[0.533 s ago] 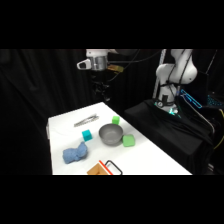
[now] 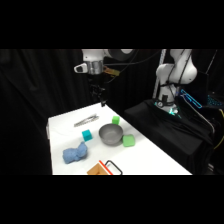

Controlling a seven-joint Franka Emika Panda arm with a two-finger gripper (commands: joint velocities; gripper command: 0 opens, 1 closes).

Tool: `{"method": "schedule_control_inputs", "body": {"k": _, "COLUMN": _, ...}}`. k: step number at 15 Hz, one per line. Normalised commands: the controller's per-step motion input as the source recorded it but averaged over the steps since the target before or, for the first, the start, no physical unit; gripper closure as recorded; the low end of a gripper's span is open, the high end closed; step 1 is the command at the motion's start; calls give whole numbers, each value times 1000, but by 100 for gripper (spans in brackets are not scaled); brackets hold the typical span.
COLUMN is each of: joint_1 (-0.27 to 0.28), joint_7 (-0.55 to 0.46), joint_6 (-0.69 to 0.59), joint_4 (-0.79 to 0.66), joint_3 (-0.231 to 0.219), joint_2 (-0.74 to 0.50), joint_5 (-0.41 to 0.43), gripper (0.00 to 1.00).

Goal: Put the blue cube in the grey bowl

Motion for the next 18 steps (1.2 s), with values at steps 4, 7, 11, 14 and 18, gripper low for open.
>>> {"method": "schedule_control_inputs", "body": {"k": 4, "joint_1": -81, "joint_7": -56, "joint_6": 124, "joint_4": 227, "joint_3": -38, "joint_2": 182, "joint_5": 70, "gripper": 0}}
{"method": "schedule_control_inputs", "body": {"k": 7, "joint_1": -47, "joint_7": -66, "joint_6": 167, "joint_4": 337, "joint_3": 8, "joint_2": 362, "joint_5": 156, "gripper": 0}}
{"method": "schedule_control_inputs", "body": {"k": 11, "joint_1": -34, "joint_7": -46, "joint_6": 140, "joint_4": 405, "joint_3": 57, "joint_2": 427, "joint_5": 134, "gripper": 0}}
{"method": "schedule_control_inputs", "body": {"k": 14, "joint_1": -43, "joint_7": -10, "joint_6": 105, "joint_4": 409, "joint_3": 61, "joint_2": 386, "joint_5": 62, "gripper": 0}}
{"method": "schedule_control_inputs", "body": {"k": 18, "joint_1": -79, "joint_7": -23, "joint_6": 73, "joint_4": 394, "joint_3": 62, "joint_2": 349, "joint_5": 53, "gripper": 0}}
